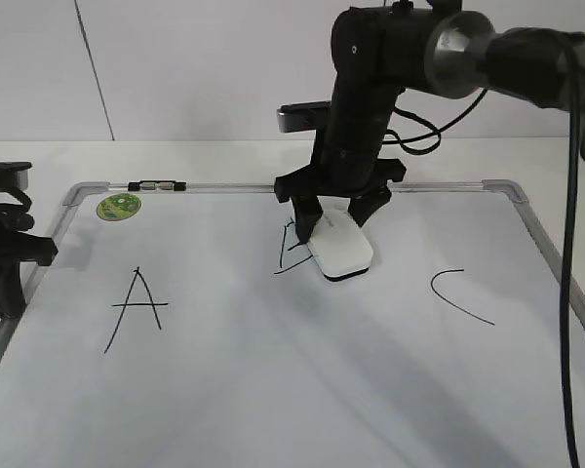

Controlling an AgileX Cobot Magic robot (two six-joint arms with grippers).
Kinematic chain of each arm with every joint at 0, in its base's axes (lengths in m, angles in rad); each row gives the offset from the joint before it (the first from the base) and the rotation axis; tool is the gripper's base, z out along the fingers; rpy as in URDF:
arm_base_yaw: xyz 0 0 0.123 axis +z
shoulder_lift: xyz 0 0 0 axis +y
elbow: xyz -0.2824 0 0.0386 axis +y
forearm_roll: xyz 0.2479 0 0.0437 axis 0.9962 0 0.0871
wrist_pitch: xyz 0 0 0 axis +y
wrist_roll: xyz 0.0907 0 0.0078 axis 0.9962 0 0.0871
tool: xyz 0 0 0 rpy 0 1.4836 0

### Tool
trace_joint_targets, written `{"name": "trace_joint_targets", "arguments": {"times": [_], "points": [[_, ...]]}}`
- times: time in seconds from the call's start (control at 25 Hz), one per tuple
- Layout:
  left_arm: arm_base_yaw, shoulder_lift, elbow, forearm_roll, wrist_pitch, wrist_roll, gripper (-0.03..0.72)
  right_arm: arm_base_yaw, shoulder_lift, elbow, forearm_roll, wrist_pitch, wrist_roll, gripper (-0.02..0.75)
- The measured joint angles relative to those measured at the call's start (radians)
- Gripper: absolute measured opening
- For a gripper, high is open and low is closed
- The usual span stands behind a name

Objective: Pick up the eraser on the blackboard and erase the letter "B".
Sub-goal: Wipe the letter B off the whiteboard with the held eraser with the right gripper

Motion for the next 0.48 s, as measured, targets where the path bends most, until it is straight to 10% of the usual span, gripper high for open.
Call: {"name": "trace_joint_targets", "arguments": {"times": [0.48], "points": [[0.002,0.000,0.000,0.004,0.028,0.000,0.035,0.155,0.004,-0.001,0.001,-0.010,0.000,0.554]]}}
